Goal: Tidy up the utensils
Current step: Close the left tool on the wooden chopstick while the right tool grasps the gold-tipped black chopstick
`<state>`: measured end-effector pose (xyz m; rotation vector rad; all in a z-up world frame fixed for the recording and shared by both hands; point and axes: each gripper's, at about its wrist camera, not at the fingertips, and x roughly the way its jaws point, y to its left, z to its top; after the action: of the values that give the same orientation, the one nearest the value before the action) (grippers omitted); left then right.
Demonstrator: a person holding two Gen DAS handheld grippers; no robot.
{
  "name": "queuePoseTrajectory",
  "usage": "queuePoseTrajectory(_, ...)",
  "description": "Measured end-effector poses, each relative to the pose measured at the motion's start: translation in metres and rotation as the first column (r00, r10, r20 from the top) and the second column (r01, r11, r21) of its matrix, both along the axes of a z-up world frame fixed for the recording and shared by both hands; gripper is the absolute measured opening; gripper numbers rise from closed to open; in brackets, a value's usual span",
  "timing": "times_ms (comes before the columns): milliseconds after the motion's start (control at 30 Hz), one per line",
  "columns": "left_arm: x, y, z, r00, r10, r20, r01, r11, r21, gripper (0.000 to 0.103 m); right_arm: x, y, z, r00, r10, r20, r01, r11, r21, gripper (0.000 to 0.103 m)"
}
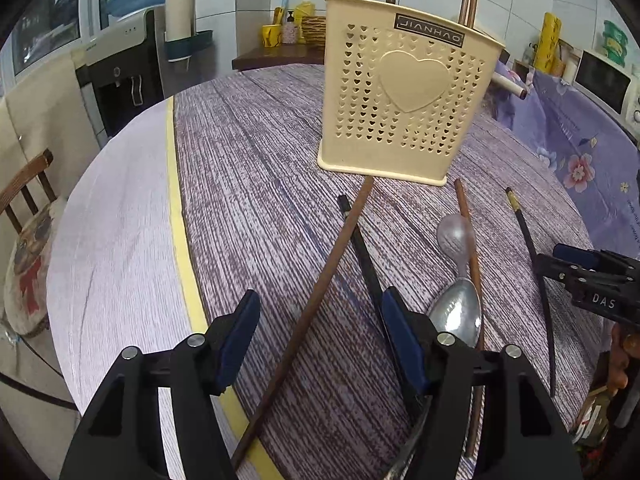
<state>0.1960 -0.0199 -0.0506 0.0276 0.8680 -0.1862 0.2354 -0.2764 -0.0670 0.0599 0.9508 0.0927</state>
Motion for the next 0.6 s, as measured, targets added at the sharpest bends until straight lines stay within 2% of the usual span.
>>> queuePoseTrajectory(100, 0.014, 0.004, 0.000, 1.000, -0.009, -0.013, 0.009, 1.000, 0.001, 0.058, 0.006, 0.000, 0.000, 1.000, -0.008, 0.003, 0.008, 1.000, -0.003, 0.055)
queuePoseTrajectory(200, 0.022, 0.005, -0.004, 1.000, -0.001, -0.026, 0.002, 0.999, 0.048, 0.053, 0.009, 0.000, -0.001, 1.000, -0.016, 0.008, 0.016, 1.000, -0.007, 0.055)
queuePoseTrajectory(300, 0.027, 0.013, -0.010, 0.999, 0.016, -0.043, -0.014, 0.999, 0.044, 0.053, 0.011, -0.002, -0.002, 1.000, -0.015, 0.012, 0.016, 1.000, -0.011, 0.055)
queuePoseTrajectory(433, 0.030, 0.016, -0.011, 0.999, 0.044, -0.026, -0.041, 0.995, 0.095, 0.049, 0.016, -0.001, -0.003, 1.000, -0.020, 0.015, 0.021, 0.999, -0.035, 0.055)
queuePoseTrajectory(533, 0.036, 0.033, -0.008, 0.994, 0.104, -0.040, -0.103, 0.994, 0.025, 0.048, 0.019, 0.000, -0.004, 0.999, -0.028, 0.019, 0.028, 0.998, -0.048, 0.056)
queuePoseTrajectory(600, 0.040, 0.038, -0.007, 0.993, 0.104, -0.054, -0.104, 0.995, 0.005, 0.048, 0.023, 0.000, -0.004, 0.999, -0.030, 0.020, 0.031, 0.998, -0.049, 0.055)
